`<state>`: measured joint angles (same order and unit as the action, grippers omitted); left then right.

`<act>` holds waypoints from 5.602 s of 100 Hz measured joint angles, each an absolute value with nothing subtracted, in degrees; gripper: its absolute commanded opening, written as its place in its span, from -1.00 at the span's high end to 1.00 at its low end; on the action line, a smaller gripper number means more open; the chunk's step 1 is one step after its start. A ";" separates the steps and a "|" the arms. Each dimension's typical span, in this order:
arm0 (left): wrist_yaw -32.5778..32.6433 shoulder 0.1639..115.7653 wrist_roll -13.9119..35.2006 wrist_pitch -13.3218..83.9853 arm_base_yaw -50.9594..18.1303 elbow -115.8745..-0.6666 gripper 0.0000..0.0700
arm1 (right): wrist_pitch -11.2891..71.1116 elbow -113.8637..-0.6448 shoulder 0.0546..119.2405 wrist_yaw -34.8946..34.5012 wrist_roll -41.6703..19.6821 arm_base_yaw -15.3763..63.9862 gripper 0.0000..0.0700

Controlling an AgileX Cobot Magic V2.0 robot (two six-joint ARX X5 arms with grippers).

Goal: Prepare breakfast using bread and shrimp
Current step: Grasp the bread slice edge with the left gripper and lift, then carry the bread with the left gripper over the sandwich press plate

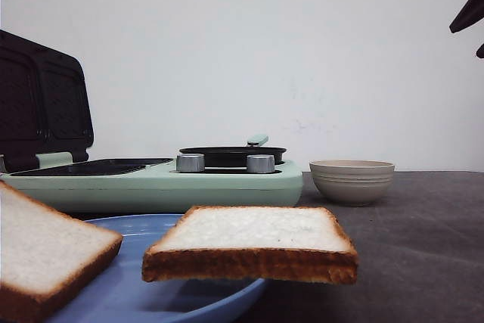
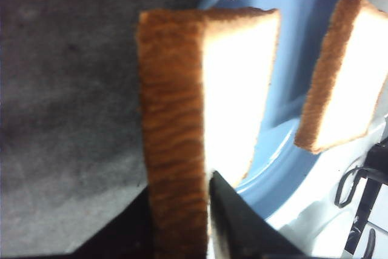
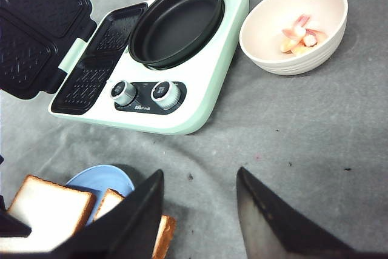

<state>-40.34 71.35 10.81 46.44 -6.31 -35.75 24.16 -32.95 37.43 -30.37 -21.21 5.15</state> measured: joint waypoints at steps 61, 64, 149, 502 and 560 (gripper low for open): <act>-38.00 63.59 12.03 42.52 -6.42 -37.12 0.99 | 24.16 -32.95 37.43 -30.37 -21.21 5.15 0.33; -37.39 62.92 12.32 42.04 -6.42 -37.12 0.99 | 24.16 -32.95 37.43 -30.37 -21.21 5.15 0.33; -28.58 46.39 14.96 29.47 -6.79 -37.12 0.99 | 24.25 -32.97 37.43 -30.37 -21.21 5.15 0.33; 10.15 107.63 -44.23 -7.77 -15.40 -73.67 0.33 | 29.28 -32.97 37.43 -29.98 -17.82 5.15 0.33; 10.17 107.63 -44.21 -3.49 -17.19 -73.67 -0.04 | 29.28 -32.97 37.43 -30.00 -17.82 5.15 0.33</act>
